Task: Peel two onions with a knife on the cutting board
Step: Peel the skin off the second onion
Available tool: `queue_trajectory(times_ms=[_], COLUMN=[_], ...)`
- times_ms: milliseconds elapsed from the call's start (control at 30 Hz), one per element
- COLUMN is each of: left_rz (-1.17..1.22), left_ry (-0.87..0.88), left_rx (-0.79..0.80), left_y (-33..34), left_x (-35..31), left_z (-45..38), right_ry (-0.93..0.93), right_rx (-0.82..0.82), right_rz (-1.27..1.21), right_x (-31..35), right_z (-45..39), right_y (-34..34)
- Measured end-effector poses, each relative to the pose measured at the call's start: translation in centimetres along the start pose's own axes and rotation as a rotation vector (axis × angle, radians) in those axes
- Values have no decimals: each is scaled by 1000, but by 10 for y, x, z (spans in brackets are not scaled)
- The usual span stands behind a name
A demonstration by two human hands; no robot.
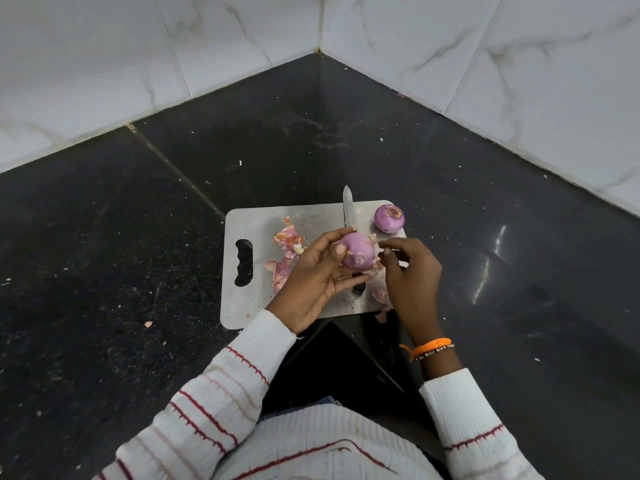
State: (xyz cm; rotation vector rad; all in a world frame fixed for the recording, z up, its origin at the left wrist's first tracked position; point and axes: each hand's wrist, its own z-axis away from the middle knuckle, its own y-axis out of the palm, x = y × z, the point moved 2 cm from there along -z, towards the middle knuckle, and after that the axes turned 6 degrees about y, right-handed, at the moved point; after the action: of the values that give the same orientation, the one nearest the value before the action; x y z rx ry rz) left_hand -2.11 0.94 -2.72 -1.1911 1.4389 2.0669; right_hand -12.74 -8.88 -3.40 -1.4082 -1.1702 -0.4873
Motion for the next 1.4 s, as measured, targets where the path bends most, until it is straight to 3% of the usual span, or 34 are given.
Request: queue_trajectory(times_ms=[133, 433, 900, 1200, 1400], left_rz=[-91, -264, -311, -259, -261], left_ry=[20, 81, 42, 13, -4], left_rx=[-56, -45, -31, -76, -61], left_y=[-3, -1, -4, -10, -7], left_x=[2, -2, -6, -2, -2], left_z=[-1, 2, 4, 0, 1], right_ry=[111, 124, 121, 383, 234], right_rx=[55, 100, 143, 218, 186], right_rz=[-178, -160, -125, -467, -184], right_x=[17, 29, 20, 17, 18], right_z=[3, 5, 5, 8, 14], right_y=[-6, -11, -4, 2, 14])
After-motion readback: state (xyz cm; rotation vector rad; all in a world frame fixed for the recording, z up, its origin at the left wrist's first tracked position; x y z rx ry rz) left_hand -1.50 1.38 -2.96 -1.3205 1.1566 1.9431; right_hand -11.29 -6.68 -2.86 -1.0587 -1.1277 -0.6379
